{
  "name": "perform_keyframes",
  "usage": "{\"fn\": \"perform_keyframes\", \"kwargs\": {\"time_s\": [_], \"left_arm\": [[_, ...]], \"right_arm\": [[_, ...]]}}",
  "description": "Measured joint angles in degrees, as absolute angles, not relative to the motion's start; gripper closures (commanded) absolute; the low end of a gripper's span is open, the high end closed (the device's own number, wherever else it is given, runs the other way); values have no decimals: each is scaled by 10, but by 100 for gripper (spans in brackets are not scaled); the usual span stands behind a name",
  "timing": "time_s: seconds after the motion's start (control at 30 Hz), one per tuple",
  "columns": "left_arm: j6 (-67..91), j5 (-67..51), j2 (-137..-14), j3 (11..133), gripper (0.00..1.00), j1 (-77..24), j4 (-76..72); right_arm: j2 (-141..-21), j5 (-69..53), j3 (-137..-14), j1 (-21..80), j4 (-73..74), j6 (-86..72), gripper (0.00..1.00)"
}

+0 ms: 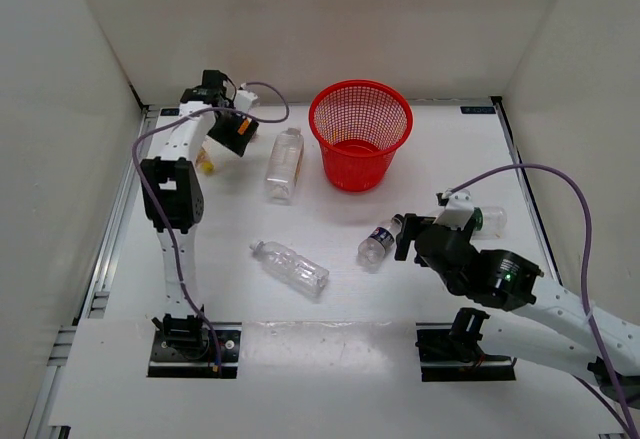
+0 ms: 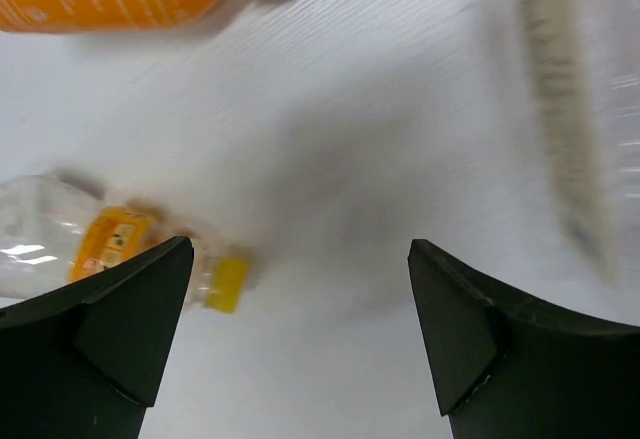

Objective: Put the plastic bottles in the bin

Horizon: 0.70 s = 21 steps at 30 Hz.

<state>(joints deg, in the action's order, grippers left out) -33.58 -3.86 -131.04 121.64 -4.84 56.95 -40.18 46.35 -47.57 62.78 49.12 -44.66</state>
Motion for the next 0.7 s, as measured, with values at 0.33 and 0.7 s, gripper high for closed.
{"fn": "perform_keyframes", "kwargs": {"time_s": [0.33, 0.7], "left_arm": [[-35, -239, -1173, 1186, 1, 10, 487], [22, -51, -1269, 1231, 1, 35, 463]], "right_arm": [[-416, 462, -476, 628, 491, -448, 0], [-430, 448, -476, 628, 490, -463, 0]]}}
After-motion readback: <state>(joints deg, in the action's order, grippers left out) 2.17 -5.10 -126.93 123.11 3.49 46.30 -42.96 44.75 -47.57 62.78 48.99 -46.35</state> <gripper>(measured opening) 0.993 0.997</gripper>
